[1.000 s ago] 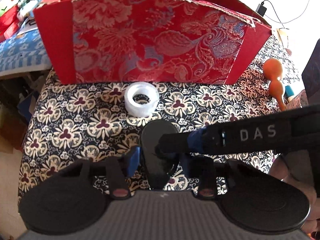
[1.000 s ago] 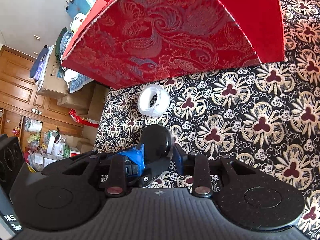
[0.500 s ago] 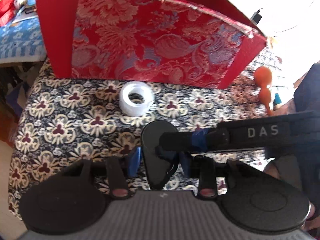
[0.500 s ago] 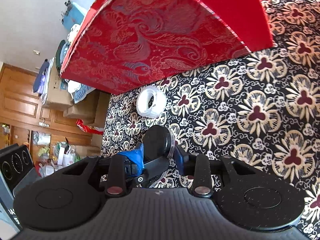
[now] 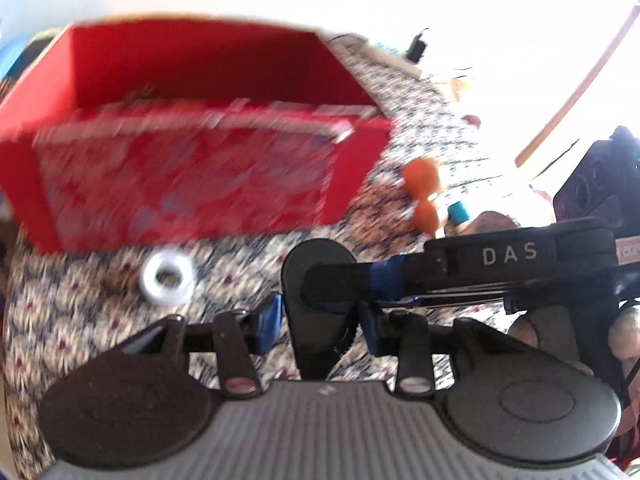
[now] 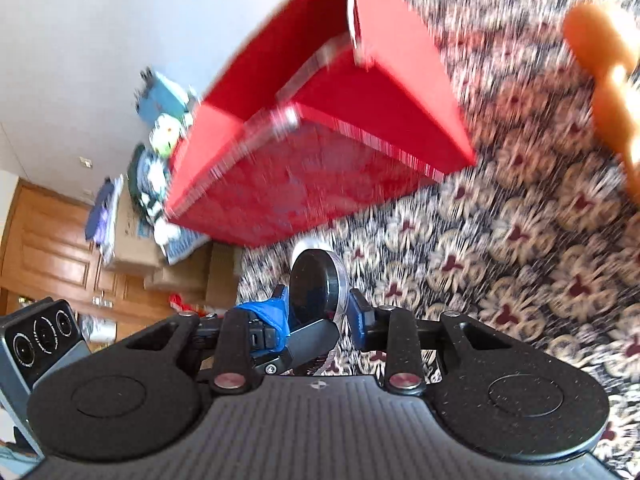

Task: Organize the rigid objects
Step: 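Lift the mouse with the right gripper and carry it into the red box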

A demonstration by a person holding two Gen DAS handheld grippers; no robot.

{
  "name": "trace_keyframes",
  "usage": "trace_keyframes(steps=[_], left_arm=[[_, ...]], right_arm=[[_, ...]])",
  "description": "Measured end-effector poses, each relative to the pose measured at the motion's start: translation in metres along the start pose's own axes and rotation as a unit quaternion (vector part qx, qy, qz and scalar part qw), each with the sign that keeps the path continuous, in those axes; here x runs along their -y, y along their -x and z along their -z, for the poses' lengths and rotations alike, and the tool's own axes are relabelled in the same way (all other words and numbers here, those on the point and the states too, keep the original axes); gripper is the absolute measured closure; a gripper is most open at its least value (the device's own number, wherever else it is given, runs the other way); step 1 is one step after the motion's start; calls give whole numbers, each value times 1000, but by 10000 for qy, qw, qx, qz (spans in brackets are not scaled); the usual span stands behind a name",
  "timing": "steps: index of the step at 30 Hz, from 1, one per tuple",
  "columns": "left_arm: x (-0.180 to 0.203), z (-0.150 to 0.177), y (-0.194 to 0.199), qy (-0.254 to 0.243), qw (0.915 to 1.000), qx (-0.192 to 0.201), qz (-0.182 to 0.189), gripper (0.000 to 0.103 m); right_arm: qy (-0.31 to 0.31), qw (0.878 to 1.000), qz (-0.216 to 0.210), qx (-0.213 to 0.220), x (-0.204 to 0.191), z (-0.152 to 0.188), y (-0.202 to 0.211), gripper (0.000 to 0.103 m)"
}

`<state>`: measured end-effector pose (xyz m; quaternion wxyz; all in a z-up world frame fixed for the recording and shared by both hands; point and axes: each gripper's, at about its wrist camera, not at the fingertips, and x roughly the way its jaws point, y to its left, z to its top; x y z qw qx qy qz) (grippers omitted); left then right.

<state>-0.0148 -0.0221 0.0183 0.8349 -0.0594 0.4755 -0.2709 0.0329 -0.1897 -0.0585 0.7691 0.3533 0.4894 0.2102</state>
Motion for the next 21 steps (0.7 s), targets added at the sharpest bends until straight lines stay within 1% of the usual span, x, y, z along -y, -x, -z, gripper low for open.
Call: trace_keyframes(steps=[5, 8, 11, 14, 16, 18, 21], left_arm=[[24, -34, 19, -533, 9976, 397, 169, 66], [25, -59, 28, -722, 9949, 621, 319, 66], [23, -87, 34, -903, 9917, 847, 344, 66], [16, -114, 34, -1077, 9883, 1039, 293, 66], [8, -130, 32, -1129, 9873, 1087, 262, 66], [-1, -144, 24, -1092, 9879, 1071, 266, 66], [-22, -161, 8, -940, 9906, 937, 317, 66]], right_arm=[[241, 9981, -26, 573, -19, -19, 30, 89], [499, 9952, -85, 835, -36, -40, 40, 90], [835, 9909, -39, 1058, -55, -61, 42, 91], [1058, 9877, 57, 1149, -71, -87, 37, 91], [1227, 9855, 198, 1156, -81, -105, 30, 91], [1381, 9834, 356, 1123, -88, -120, 20, 92], [1434, 9835, 560, 949, -89, -140, 3, 92]])
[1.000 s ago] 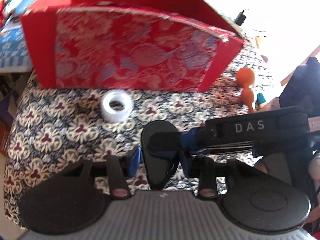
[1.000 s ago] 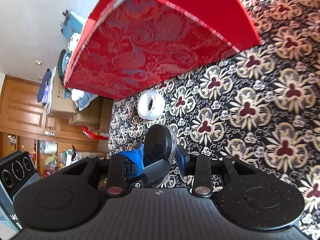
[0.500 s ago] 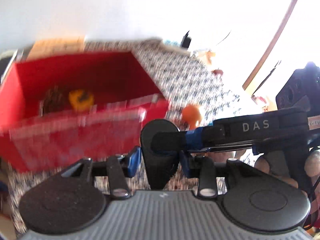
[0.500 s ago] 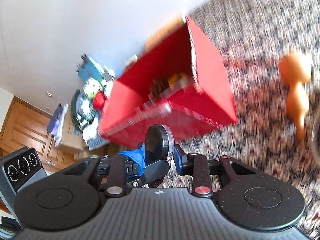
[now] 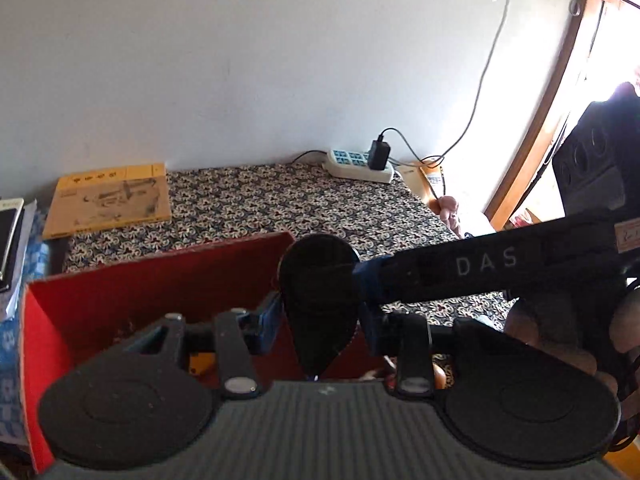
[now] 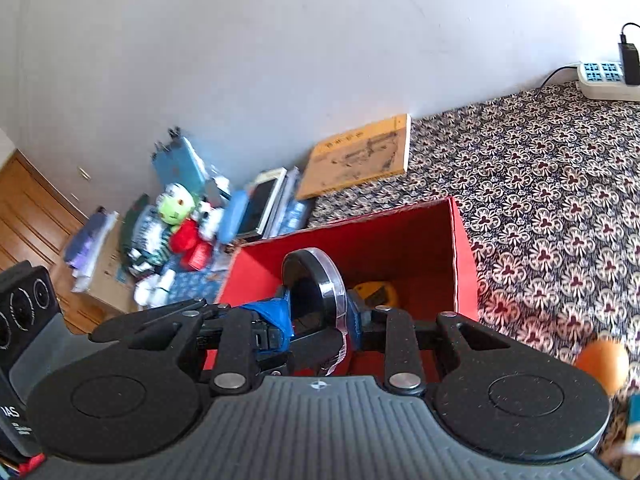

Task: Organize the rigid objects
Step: 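Lift the mouse with the right gripper and carry it into the red box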

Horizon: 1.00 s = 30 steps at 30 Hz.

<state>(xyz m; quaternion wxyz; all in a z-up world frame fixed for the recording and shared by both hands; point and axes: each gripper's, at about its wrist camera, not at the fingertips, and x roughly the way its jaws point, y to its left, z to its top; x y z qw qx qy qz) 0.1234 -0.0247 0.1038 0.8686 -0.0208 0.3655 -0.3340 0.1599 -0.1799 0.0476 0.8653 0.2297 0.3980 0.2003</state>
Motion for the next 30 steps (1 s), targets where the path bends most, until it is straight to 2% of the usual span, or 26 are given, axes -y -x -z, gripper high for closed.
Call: trace_keyframes(steps=[7, 13, 20, 21, 24, 30], left_arm=[[-45, 3, -46, 531, 9977, -401, 139, 66], [-74, 7, -84, 1023, 9914, -780, 233, 68], [-80, 6, -110, 1079, 9870, -1188, -30, 70], [-78, 6, -112, 1012, 9871, -1227, -164, 69], [-76, 8, -115, 956, 9853, -1344, -442, 70], [-78, 10, -114, 913, 9809, -1408, -980, 69]], right_arm=[[149, 9975, 390, -566, 8, -15, -48, 93], [394, 9922, 790, -878, 18, -20, -85, 96], [701, 9835, 1156, -1201, 20, -22, -118, 101], [744, 9823, 1198, -1230, 19, -22, -121, 101], [1018, 9782, 1351, -1208, 16, -20, -128, 101], [978, 9825, 1224, -1012, 21, -19, -128, 103]])
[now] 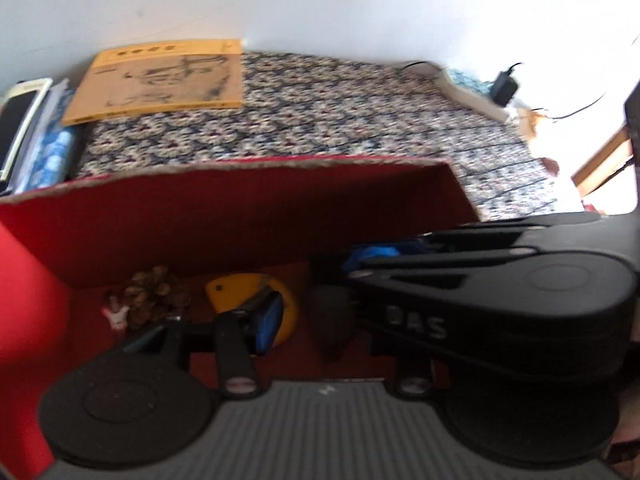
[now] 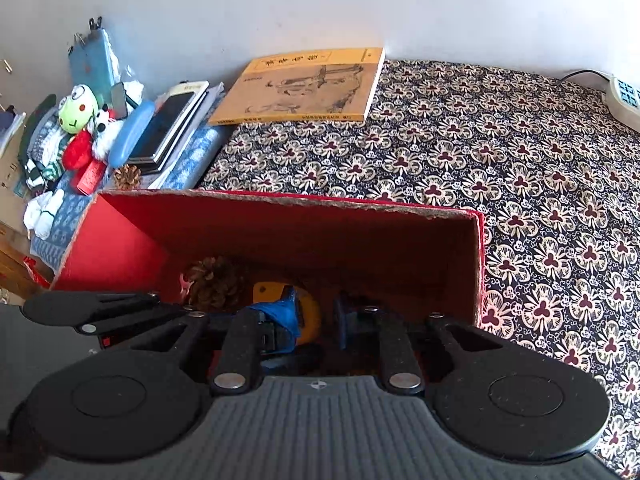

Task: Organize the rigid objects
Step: 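Lift the mouse with the right gripper and carry it into the red box, then open the right gripper to drop the mouse inside the box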

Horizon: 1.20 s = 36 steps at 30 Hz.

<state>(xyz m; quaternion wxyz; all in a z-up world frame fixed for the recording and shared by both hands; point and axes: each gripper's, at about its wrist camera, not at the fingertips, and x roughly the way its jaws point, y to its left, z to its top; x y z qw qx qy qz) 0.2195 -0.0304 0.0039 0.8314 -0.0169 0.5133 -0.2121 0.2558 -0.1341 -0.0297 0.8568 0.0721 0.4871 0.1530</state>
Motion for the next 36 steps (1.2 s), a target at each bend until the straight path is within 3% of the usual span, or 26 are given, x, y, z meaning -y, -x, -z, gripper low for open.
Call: trace_keyframes(steps=[12, 24, 36], left_arm=[[-19, 3, 4, -392, 9924, 75, -1162, 65], [-24, 5, 6, -158, 9867, 245, -1599, 55], [-24, 6, 7, -58, 9820, 275, -1866, 55]], right_arm=[[14, 9994, 54, 344, -4, 2, -1, 103], [-90, 9985, 59, 544, -2, 4, 0, 103], [-229, 9968, 82, 764, -3, 7, 6, 103]])
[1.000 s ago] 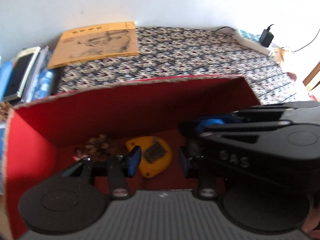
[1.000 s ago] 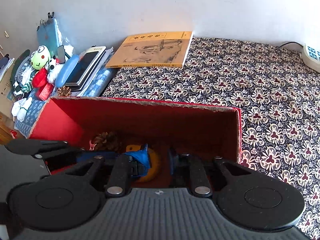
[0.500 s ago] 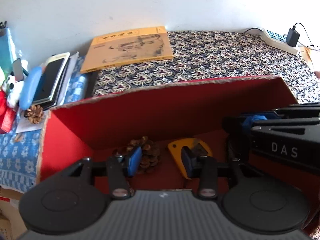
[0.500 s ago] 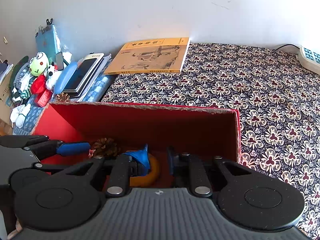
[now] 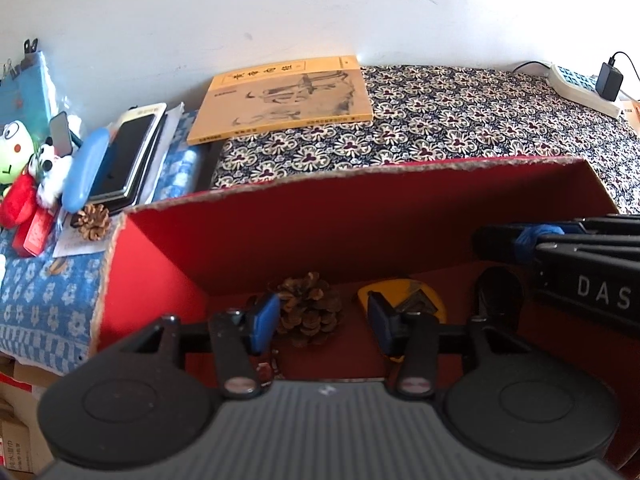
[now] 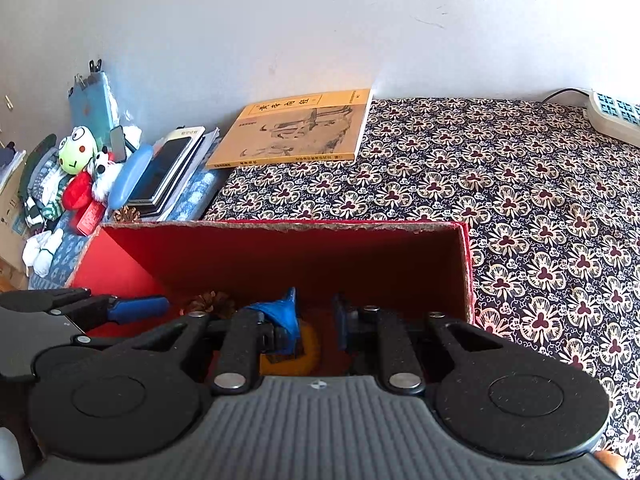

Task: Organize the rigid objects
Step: 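Open the right gripper to drop the mouse inside the box, then withdraw the right gripper from the box toward the white tape roll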

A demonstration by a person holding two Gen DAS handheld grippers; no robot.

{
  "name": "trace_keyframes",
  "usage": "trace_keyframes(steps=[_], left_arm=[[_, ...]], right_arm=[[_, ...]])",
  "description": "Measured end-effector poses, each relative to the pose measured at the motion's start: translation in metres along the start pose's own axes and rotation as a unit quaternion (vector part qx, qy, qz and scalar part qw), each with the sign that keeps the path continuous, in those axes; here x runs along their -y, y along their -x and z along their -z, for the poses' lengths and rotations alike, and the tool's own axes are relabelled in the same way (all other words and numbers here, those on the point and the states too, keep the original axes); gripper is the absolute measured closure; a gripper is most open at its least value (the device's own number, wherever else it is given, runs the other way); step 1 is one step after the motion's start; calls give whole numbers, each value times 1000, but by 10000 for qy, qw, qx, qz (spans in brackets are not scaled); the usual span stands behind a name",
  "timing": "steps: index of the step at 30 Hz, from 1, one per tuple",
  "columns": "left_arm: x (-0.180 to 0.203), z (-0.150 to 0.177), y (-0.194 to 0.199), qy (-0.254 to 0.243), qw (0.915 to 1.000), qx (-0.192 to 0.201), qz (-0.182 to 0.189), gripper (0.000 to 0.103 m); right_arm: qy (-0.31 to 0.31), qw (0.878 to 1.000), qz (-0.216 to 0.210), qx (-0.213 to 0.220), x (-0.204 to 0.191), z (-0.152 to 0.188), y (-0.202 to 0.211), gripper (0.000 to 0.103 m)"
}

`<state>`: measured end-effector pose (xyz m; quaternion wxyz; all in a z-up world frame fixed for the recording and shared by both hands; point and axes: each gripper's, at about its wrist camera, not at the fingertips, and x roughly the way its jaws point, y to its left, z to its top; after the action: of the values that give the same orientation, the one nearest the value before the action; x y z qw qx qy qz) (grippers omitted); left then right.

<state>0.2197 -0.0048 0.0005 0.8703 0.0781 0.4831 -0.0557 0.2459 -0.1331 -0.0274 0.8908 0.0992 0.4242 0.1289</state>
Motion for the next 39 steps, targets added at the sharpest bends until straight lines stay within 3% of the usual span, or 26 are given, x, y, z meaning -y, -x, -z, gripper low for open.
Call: trace_keyframes(steps=[14, 17, 32, 39], left_arm=[[-1, 1, 8, 39, 9996, 188, -211, 54], [-5, 5, 15, 124, 9995, 194, -238, 53], [-16, 30, 100, 380, 9941, 633, -794, 39], [-13, 48, 123, 563, 9922, 549, -969, 37]], right_arm=[[-322, 9989, -140, 301, 4, 3, 16, 103], [-377, 9985, -76, 390, 2, 6, 26, 97], [-614, 9911, -821, 852, -12, 24, 91, 95], [-479, 9883, -1072, 978, -22, 37, 116, 94]])
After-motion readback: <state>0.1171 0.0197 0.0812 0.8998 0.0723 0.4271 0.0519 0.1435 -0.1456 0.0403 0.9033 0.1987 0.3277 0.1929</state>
